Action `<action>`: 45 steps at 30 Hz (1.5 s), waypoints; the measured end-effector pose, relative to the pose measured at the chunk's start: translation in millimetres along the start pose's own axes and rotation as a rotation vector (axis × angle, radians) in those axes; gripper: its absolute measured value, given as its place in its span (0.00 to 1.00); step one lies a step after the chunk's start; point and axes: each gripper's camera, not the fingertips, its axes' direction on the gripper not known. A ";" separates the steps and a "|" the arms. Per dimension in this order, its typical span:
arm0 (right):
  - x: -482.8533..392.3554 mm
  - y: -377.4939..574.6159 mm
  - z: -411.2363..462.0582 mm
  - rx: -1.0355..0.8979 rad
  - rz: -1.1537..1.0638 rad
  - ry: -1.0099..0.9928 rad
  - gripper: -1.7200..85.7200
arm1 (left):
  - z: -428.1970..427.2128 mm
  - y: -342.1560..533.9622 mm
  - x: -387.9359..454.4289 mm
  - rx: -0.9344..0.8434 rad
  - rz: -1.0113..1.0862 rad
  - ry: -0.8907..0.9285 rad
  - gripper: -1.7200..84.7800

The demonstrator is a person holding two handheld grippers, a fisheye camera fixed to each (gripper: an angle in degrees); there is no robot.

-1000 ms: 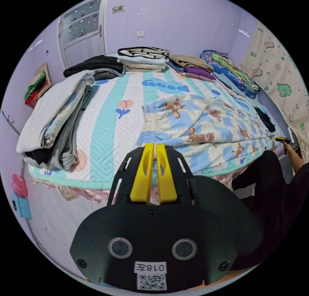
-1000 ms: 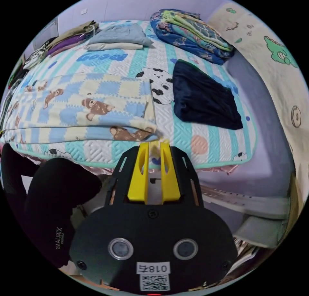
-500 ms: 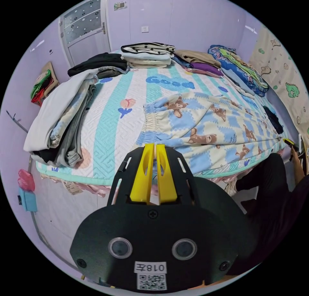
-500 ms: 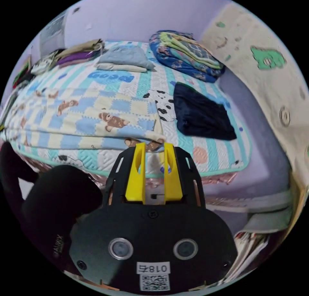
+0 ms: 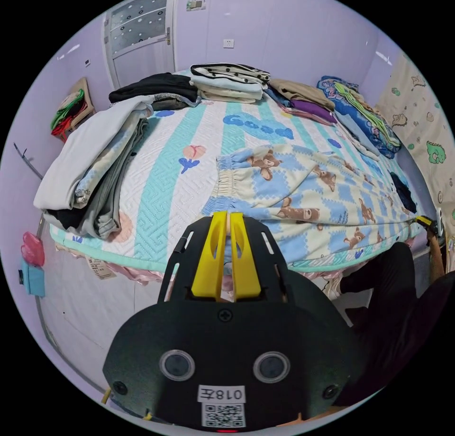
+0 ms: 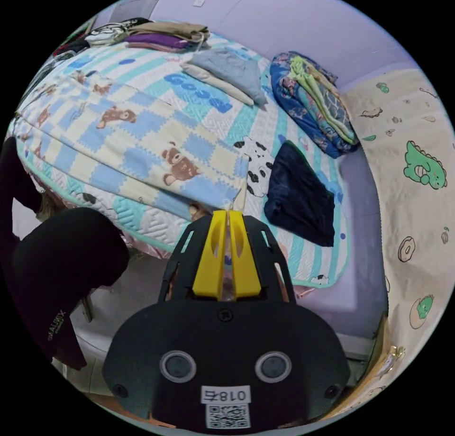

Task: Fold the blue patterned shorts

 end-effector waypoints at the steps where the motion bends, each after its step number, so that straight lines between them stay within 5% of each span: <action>1: -6.7 12.8 -8.8 0.034 -0.009 -0.007 0.01 | -1.1 2.4 -5.0 0.006 -0.007 0.012 0.01; 9: -64.1 80.3 24.3 -0.108 -0.056 -0.055 0.05 | 6.8 13.9 -38.5 0.056 -0.145 0.095 0.01; 19: -12.4 64.7 -1.0 0.209 0.186 -0.297 0.10 | 2.1 13.9 -44.1 0.031 -0.182 0.065 0.01; 29: -49.2 39.2 27.7 -0.002 -0.083 -0.194 0.11 | 3.6 15.7 -49.2 0.007 -0.186 0.047 0.01; 45: -73.9 37.2 39.6 -0.097 -0.127 -0.079 0.03 | 11.0 16.7 -59.4 0.003 -0.213 0.042 0.01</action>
